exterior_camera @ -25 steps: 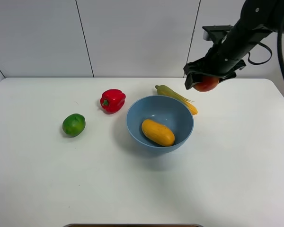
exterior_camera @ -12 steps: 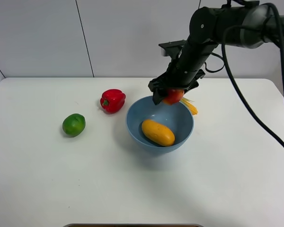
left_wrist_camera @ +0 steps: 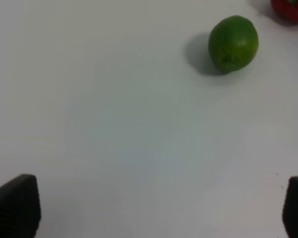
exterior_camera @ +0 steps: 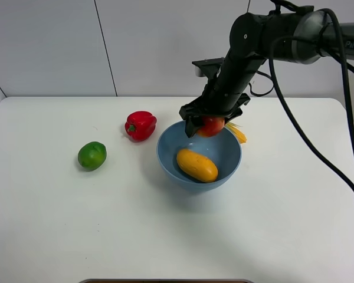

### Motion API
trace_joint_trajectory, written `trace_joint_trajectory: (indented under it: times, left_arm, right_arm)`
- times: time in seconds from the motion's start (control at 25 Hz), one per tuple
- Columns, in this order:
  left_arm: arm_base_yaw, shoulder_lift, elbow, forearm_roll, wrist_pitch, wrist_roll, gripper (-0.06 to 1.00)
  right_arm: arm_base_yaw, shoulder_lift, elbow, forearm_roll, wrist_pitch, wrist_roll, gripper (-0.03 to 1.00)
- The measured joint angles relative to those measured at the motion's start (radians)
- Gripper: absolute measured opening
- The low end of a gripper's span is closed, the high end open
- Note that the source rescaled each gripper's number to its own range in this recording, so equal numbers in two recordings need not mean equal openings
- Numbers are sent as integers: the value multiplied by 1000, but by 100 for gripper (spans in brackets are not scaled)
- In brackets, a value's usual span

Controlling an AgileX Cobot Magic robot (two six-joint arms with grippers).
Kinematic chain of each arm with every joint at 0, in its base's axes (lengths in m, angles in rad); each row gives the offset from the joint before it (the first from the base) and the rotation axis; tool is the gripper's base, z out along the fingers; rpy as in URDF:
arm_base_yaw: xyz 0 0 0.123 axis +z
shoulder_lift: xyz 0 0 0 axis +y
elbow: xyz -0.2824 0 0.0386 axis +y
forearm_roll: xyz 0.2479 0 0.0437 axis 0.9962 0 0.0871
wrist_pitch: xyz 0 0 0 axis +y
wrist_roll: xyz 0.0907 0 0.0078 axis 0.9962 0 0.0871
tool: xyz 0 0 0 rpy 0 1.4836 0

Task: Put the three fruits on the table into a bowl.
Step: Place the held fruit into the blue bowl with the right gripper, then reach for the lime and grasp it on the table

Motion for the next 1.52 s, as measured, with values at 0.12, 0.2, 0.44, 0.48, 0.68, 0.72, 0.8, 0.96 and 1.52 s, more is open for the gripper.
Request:
trace_joint_trajectory:
  times: [0.12, 0.2, 0.44, 0.48, 0.68, 0.72, 0.8, 0.96, 1.52]
  left_arm:
    - [0, 0, 0, 0, 0, 0, 100]
    - [0, 0, 0, 0, 0, 0, 100]
    - [0, 0, 0, 0, 0, 0, 100]
    - [0, 0, 0, 0, 0, 0, 100]
    - [0, 0, 0, 0, 0, 0, 100]
    - [0, 0, 0, 0, 0, 0, 100]
    - [0, 0, 0, 0, 0, 0, 100]
    - [0, 0, 0, 0, 0, 0, 100]
    - [0, 0, 0, 0, 0, 0, 100]
  right_arm:
    - [0, 0, 0, 1, 12, 0, 26]
    - [0, 0, 0, 1, 12, 0, 28]
    - [0, 0, 0, 2, 14, 0, 89]
    - [0, 0, 0, 3, 15, 0, 93]
    - [0, -2, 0, 16, 55, -1, 99]
    - [0, -7, 0, 17, 66, -1, 100]
    - [0, -28, 0, 16, 83, -1, 100]
    - [0, -118, 0, -16, 122, 1, 100]
    - [0, -643, 0, -210, 231, 189, 100]
